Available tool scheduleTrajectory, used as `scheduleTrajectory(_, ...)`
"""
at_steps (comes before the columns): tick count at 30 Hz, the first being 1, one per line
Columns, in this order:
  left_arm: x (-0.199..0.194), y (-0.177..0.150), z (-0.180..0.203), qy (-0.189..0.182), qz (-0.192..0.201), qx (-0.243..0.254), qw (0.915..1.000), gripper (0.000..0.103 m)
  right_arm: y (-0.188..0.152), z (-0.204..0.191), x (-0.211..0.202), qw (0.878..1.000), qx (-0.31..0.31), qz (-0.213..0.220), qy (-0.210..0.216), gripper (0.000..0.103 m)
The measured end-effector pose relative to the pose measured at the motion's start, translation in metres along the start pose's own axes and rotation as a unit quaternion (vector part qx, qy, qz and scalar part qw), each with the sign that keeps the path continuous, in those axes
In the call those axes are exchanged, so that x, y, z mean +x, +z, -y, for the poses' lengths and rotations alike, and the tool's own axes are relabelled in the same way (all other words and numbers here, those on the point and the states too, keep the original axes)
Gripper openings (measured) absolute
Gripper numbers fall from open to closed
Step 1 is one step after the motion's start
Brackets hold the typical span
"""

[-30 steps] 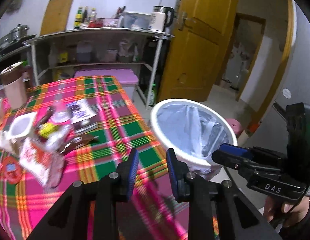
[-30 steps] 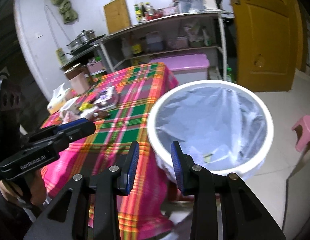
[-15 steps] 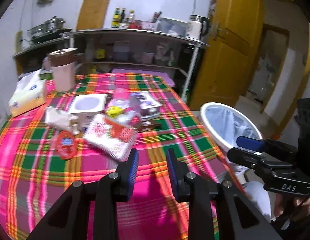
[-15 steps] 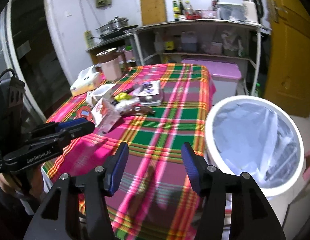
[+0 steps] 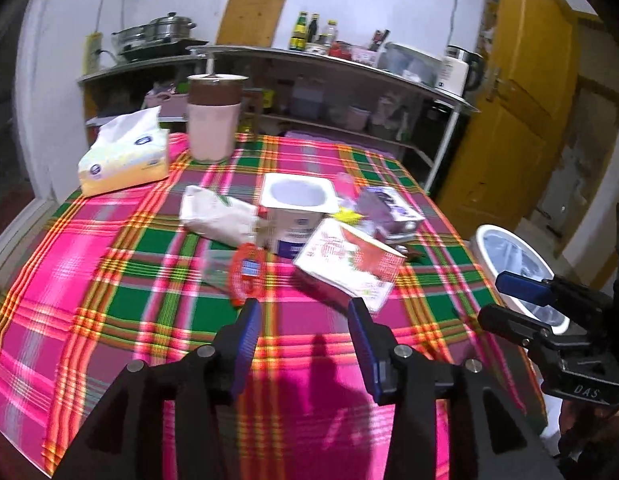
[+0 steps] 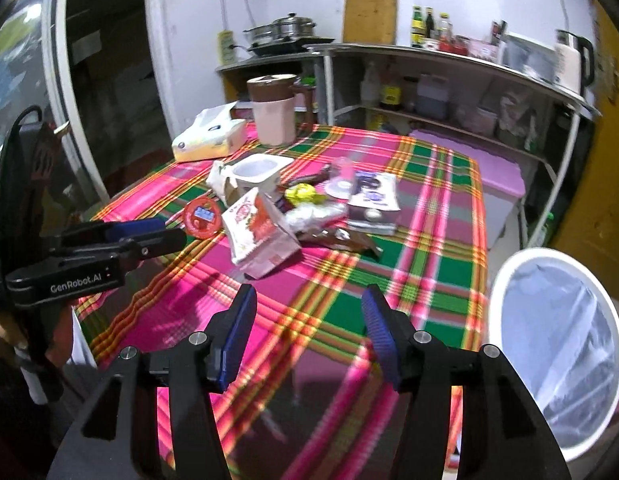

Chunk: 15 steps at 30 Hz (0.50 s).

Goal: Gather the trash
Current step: 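Move both tools back from the bin toward the table, then grasp the clear plastic cup with the left gripper while the right grasps the strawberry milk carton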

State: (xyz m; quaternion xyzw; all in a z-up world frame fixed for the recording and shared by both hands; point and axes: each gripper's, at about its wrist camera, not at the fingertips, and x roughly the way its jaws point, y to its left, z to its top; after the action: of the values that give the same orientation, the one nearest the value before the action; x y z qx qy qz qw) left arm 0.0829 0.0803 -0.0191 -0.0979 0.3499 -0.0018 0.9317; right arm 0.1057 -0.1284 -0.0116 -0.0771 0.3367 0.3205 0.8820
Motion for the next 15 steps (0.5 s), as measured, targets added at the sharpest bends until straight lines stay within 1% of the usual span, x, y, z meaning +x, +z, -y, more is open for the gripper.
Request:
scheduleTrajectory(3,0.005,0.002,-0.015,0.012,-0.001,-0.011,0.9999,0.05,0.007,-0.01,0.013,1.0,-0.023,-0.004,0.005,0.056)
scheduleTrajectory(7,0.009,0.004,-0.031,0.021,-0.004,-0.022,0.9995,0.05,0.014,-0.02,0.027,0.999,-0.049,-0.009,0.008,0.056)
scheduleTrajectory(15,0.014,0.005,-0.049,0.023,-0.005,-0.035,0.9991,0.051,0.026,-0.043,0.054,0.993,-0.115,-0.015,-0.002,0.056)
